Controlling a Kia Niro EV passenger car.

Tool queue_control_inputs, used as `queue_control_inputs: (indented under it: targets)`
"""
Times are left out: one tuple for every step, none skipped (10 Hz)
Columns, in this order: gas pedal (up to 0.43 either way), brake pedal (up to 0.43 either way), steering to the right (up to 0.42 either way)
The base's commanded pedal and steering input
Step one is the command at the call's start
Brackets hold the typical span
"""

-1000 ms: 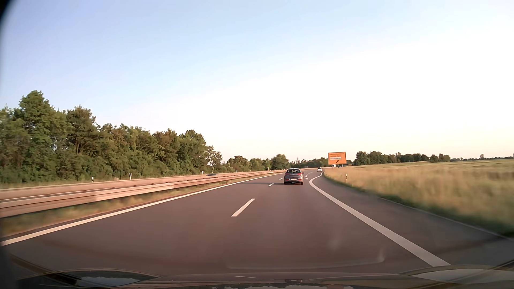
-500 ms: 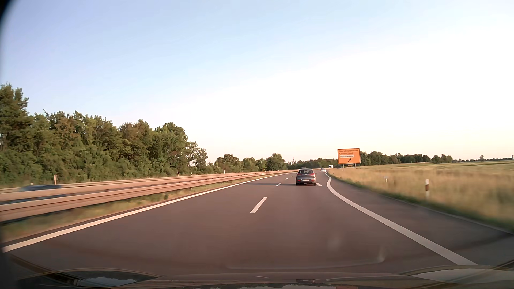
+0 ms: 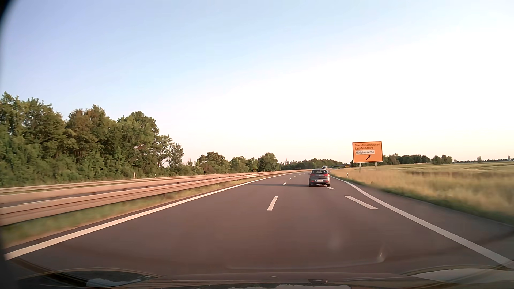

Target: Follow the waypoints while adhering to traffic rules and regulations

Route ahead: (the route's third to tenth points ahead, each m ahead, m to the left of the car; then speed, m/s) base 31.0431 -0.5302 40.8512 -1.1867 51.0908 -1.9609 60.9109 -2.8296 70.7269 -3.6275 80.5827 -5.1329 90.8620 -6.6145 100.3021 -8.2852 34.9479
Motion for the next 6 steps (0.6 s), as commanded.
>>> queue_control_inputs:
  targets:
    - [0.52,0.018,0.014]
    - [0.52,0.012,0.014]
    - [0.52,0.018,0.014]
    - [0.52,0.018,0.014]
    - [0.52,0.018,0.014]
    - [0.52,0.018,0.014]
